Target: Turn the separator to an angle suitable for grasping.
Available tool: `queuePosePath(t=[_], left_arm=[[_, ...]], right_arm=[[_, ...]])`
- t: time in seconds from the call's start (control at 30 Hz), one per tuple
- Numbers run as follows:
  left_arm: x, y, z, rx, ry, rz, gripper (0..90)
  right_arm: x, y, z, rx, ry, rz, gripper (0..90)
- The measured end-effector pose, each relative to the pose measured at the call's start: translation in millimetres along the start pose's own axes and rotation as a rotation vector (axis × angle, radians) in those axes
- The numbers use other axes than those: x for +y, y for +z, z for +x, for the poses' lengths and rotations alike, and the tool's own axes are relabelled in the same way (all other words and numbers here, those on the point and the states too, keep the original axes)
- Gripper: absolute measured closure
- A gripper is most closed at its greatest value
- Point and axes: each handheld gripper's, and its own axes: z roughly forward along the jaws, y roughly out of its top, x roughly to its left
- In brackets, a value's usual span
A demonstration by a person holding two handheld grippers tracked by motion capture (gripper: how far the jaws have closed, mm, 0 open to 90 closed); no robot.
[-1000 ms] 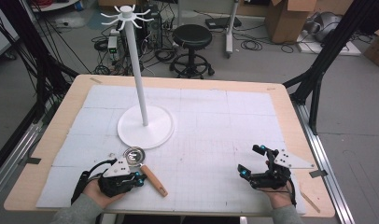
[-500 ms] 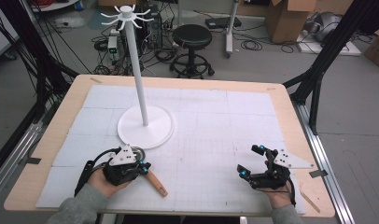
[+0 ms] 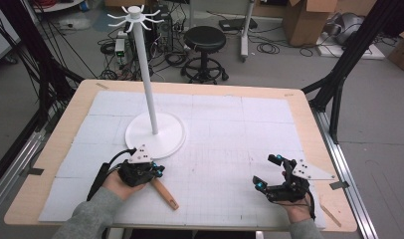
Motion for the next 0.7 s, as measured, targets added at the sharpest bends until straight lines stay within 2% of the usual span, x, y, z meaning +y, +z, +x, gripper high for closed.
queuePosePath(t=[0.03,0.1,0.3,0.7], left_arm=[[-0.3,0.6,0.1,0.003,0.015,-0.004,89.8],[-0.1,1.9,0.7,0.004,0.017,-0.001,89.8],[-1.4,5.5,6.5,0.023,-0.023,0.024,89.8],[-3.8,7.9,6.5,0.035,-0.007,0.055,89.8]], right_arm=[[0.0,0.2,0.0,0.001,-0.003,-0.002,1.1],[0.1,0.1,0.6,0.003,0.001,-0.001,1.1],[0.0,0.0,0.6,0.001,-0.002,0.001,1.1],[-0.2,0.7,0.0,0.002,-0.003,0.003,1.2]])
